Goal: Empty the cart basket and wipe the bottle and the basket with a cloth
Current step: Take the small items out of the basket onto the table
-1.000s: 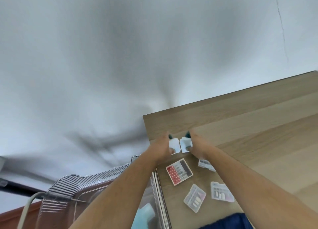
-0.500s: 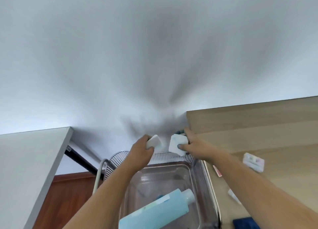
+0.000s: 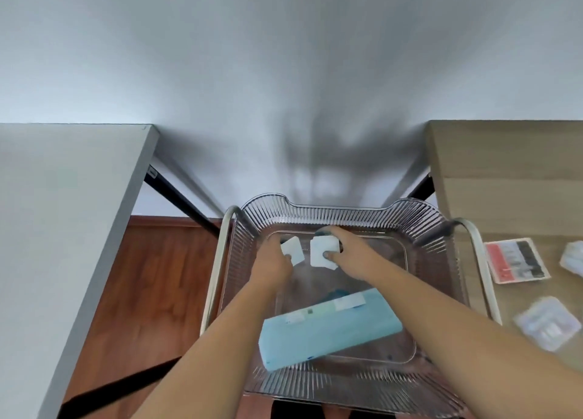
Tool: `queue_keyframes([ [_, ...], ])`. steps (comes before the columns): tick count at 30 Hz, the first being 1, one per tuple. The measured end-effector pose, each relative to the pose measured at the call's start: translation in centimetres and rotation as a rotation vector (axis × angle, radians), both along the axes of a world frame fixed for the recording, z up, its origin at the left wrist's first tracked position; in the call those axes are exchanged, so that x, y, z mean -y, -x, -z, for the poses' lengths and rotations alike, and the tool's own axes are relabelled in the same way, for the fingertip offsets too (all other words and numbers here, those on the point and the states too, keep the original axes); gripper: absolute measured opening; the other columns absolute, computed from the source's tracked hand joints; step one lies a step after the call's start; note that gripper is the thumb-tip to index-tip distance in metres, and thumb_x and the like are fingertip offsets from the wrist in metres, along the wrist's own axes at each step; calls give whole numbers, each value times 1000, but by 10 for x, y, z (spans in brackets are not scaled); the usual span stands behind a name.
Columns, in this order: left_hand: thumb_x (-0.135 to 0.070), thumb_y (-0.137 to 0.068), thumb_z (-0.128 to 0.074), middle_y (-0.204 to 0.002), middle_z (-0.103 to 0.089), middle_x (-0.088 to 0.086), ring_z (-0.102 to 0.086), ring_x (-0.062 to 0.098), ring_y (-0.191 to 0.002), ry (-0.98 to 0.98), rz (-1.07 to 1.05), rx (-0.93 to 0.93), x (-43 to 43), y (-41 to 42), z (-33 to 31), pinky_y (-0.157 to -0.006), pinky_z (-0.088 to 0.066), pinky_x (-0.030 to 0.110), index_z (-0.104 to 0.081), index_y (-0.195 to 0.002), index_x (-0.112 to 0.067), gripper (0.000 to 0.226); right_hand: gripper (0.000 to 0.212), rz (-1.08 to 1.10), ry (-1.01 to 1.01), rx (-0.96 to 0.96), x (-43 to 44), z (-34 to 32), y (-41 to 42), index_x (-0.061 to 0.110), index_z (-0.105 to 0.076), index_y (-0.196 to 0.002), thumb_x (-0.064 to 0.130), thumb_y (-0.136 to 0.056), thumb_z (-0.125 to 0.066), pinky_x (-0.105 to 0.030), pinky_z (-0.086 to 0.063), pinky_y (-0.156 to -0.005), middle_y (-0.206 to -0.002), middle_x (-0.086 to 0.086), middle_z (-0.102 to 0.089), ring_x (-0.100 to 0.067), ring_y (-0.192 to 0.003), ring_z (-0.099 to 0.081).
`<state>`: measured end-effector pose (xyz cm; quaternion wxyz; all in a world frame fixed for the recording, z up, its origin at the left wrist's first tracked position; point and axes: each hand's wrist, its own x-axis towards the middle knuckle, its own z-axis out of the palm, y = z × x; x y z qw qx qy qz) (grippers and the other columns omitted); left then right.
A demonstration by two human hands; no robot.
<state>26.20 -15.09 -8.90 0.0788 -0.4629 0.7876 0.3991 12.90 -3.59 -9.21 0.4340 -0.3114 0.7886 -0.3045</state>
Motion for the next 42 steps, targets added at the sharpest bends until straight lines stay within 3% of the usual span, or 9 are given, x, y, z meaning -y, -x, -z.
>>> queue_keyframes([
  [4, -9, -94, -50, -138, -39, 16, -47, 32, -122, 30, 20, 76, 4, 7, 23, -103, -37, 39, -44, -134, -11, 41, 40, -115, -97, -185, 11, 27, 3, 25, -50, -128, 16, -89, -60, -28, -37, -86, -122, -7, -54, -25, -110, -52],
  [9, -27, -90, -56, -137, -39, 11, -42, 30, -123, 159, -14, 95, -1, -5, 40, -101, -39, 43, -40, -138, -18, 51, 53, -119, -92, -253, 0, 40, 9, 25, -44, -137, 23, -87, -63, -33, -28, -105, -134, -6, -42, -27, -122, -40],
  [12, -42, -79, -69, -139, -40, 3, -40, 25, -127, 231, 25, 85, -9, -14, 46, -102, -38, 42, -35, -139, -22, 72, 73, -179, -82, -294, -9, 40, 14, 27, -38, -140, 26, -77, -74, -32, -28, -104, -140, -3, -40, -26, -124, -38],
  [15, -36, -75, -74, -139, -42, 1, -41, 24, -126, 266, 84, 112, -11, -16, 51, -103, -39, 41, -35, -140, -21, 77, 85, -283, -124, -413, -8, 40, 12, 26, -32, -144, 31, -72, -77, -37, -35, -103, -142, -1, -38, -26, -120, -40],
  [19, -17, -75, -74, -133, -51, 4, -46, 24, -123, 246, 7, 1, 0, -14, 51, -104, -38, 38, -47, -134, -17, 65, 70, -366, -170, -585, 1, 41, 10, 21, -34, -142, 19, -80, -66, -40, -44, -97, -140, -1, -38, -24, -119, -39],
  [24, -2, -74, -67, -135, -52, 7, -46, 26, -124, 226, 56, -36, 7, -7, 50, -105, -37, 37, -51, -133, -13, 63, 68, -376, -151, -629, 9, 42, 6, 16, -32, -143, 9, -81, -59, -39, -46, -96, -138, -4, -39, -24, -122, -39],
  [34, 8, -73, -60, -135, -52, 4, -47, 24, -123, 188, 46, -71, 14, 0, 52, -104, -40, 37, -53, -132, -15, 64, 69, -348, -159, -643, 15, 44, -5, 13, -34, -140, 23, -82, -68, -39, -46, -93, -134, -9, -41, -26, -118, -40],
  [39, 0, -73, -66, -138, -46, 5, -48, 23, -123, 176, -27, -70, 5, -1, 50, -102, -44, 41, -45, -138, -19, 71, 75, -288, -157, -596, 12, 44, -9, 17, -26, -145, 29, -83, -67, -40, -43, -98, -137, -7, -37, -26, -121, -39],
  [42, -2, -76, -62, -136, -44, 4, -54, 24, -113, 174, -72, -52, -1, -6, 50, -95, -48, 39, -43, -137, -22, 67, 72, -254, -137, -593, 6, 43, -13, 17, -30, -144, 26, -83, -67, -38, -45, -95, -135, -7, -39, -26, -119, -42],
])
